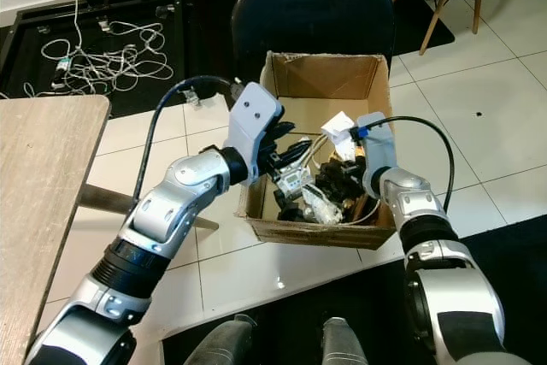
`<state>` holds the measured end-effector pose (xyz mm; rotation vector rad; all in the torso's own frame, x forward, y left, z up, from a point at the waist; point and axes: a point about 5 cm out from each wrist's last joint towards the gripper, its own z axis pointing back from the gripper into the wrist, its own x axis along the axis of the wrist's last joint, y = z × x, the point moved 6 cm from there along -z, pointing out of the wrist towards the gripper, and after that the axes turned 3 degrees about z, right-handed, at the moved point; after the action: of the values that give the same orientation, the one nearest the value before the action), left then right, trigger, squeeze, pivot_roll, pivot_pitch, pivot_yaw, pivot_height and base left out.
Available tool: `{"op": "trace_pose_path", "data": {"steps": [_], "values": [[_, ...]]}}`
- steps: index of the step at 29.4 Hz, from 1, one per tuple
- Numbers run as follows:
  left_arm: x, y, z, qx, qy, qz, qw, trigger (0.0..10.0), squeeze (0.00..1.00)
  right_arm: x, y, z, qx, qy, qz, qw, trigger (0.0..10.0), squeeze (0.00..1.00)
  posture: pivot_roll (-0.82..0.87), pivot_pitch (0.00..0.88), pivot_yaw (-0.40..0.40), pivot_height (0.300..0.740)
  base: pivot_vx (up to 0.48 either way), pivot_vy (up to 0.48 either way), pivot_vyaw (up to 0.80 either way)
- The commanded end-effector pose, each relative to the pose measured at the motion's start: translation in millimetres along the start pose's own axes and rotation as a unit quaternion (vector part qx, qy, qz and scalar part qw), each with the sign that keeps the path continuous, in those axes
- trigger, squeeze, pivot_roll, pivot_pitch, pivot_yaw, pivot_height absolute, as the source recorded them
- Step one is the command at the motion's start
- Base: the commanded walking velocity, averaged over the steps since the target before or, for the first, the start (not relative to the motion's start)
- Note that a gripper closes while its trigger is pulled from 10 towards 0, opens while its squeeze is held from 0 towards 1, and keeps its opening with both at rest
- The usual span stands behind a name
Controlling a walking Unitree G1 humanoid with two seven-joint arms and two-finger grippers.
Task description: Picking trash to rubbish bin
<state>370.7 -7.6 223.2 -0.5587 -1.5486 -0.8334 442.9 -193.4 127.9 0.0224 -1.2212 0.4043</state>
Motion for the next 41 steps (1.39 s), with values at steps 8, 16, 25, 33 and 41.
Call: {"op": "trace_pose_path", "data": {"steps": [8,16,25,33,41], "values": [[5.8,19.6,4.1,0.048,-0.019,0.02,0.998,10.0,0.0,18.4,-3.2,-0.8,-0.018,-0.032,0.008,0.999,10.0,0.0,0.04,0.259,0.067,0.74,0.0,0.0,0.0],[12.3,44.2,26.7,0.142,-0.06,0.065,0.986,10.0,0.0,79.5,-26.7,20.9,-0.107,-0.184,-0.038,0.976,10.0,0.0,0.04,0.201,0.033,0.74,0.0,0.0,0.0],[6.2,54.7,62.6,0.236,-0.07,0.099,0.964,10.0,0.0,109.1,-2.6,57.5,-0.097,-0.286,-0.041,0.952,10.0,0.0,0.04,0.157,0.027,0.74,0.0,0.0,0.0],[0.5,59.7,74.7,0.282,-0.071,0.1,0.951,10.0,0.0,88.0,30.9,50.4,-0.108,-0.242,-0.026,0.964,10.0,0.0,0.06,0.154,0.017,0.74,0.0,0.0,0.0],[-0.4,52.5,77.0,0.291,-0.068,0.119,0.947,10.0,0.0,90.7,48.9,60.8,-0.08,-0.251,-0.061,0.963,10.0,0.0,0.06,0.145,0.013,0.74,0.0,0.0,0.0]]}}
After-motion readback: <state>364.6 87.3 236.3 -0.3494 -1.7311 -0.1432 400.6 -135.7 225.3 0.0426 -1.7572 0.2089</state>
